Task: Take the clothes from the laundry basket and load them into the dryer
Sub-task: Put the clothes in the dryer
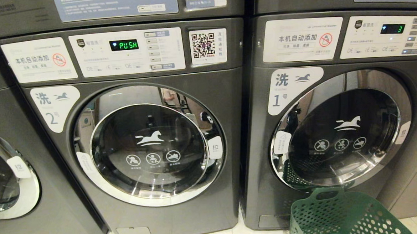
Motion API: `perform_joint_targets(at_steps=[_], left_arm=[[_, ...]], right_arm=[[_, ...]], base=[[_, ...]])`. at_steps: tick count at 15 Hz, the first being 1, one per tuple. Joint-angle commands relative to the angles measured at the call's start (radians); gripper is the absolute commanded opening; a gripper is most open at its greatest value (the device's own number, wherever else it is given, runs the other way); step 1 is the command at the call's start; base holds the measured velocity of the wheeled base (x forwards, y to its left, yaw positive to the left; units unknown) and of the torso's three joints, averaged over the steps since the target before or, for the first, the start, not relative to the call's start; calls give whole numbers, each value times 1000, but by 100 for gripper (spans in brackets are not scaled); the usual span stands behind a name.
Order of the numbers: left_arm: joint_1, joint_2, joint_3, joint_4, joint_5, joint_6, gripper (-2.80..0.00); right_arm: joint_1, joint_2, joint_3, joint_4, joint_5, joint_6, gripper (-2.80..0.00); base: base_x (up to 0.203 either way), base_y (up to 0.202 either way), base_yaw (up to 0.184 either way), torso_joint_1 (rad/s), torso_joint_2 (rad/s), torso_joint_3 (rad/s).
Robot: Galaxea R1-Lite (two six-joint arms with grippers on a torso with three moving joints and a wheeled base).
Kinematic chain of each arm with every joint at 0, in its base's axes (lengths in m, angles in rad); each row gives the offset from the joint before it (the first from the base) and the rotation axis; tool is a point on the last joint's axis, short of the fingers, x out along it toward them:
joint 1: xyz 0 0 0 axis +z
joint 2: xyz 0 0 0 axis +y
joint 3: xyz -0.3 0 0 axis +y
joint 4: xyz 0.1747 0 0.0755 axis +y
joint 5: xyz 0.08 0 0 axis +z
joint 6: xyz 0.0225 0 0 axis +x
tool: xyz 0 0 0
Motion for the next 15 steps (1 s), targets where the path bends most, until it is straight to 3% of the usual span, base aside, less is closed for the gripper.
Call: perform_joint_targets(at_steps=[1, 15], left_arm=[[0, 0, 0, -1, 0, 0, -280], [0, 0, 0, -1, 0, 0, -280]], right_arm=[[0, 1, 0, 2, 1, -1, -280], [0, 0, 0, 2, 1, -1, -280]], base=[[0, 197, -2, -2, 2, 2], [0, 196, -2, 3, 2, 4]])
